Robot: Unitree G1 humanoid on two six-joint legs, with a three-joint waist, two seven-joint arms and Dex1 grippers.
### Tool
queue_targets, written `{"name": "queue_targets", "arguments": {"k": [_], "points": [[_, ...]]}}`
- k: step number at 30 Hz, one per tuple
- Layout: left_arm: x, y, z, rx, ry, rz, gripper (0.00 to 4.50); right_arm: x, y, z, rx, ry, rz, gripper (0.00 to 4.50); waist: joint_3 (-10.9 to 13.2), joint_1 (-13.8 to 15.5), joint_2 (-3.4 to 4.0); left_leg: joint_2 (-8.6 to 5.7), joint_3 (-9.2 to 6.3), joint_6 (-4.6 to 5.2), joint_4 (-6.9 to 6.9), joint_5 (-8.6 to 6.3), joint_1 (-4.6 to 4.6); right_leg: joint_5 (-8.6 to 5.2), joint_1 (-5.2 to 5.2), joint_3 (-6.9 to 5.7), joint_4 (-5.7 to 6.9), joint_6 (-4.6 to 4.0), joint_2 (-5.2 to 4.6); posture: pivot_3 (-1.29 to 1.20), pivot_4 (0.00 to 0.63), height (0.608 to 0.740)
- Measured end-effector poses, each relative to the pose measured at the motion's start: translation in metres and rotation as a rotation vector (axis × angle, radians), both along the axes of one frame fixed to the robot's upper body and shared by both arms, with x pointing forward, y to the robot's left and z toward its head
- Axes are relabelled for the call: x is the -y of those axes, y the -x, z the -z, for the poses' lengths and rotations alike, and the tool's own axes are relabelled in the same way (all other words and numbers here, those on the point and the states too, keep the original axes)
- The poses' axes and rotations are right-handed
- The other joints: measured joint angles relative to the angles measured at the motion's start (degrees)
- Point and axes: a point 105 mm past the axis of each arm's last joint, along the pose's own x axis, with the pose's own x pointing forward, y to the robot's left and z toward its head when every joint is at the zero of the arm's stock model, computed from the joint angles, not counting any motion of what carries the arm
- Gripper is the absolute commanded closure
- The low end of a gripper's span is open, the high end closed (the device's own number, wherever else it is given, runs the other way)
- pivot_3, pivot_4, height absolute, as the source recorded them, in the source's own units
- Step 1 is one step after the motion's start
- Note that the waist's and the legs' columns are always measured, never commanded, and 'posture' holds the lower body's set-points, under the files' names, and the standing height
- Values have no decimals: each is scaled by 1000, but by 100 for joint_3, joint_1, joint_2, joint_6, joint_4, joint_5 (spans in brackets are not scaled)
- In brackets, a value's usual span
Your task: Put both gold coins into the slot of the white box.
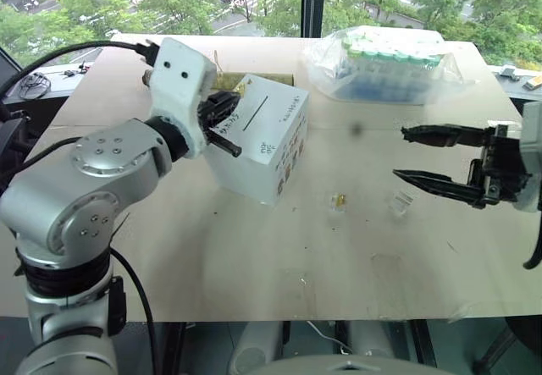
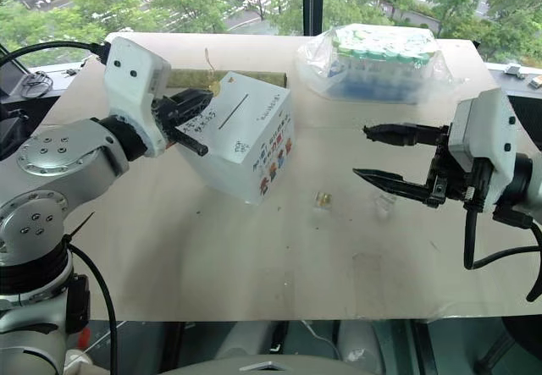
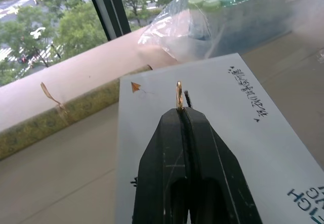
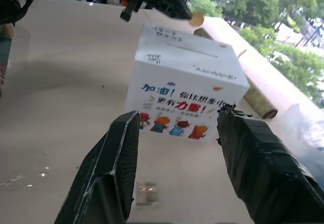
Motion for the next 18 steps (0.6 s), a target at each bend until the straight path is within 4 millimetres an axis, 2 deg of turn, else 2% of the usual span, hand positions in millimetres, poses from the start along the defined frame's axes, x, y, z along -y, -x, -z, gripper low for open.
{"name": "queue_targets", "arguments": {"k": [6, 10, 18], "points": [[9, -1, 5, -75, 18, -3, 4500, 3, -3, -22, 43, 3, -12, 1901, 1, -3, -1, 0, 1, 0, 0, 0, 0, 0, 0, 1, 0, 0, -1, 0, 150, 740], [9, -1, 12, -120, 4, -28, 4500, 4, -3, -22, 30, -7, -18, 1901, 2, -1, -2, 0, 2, 0, 0, 0, -2, 0, -1, 1, 0, 0, -3, 0, 150, 740], [6, -7, 6, -104, 0, -85, 4500, 3, -3, -23, 26, -12, -25, 1901, 2, 3, -3, 0, 5, -1, 1, 0, -2, 0, -2, 2, 0, 0, -3, 0, 150, 740]]}}
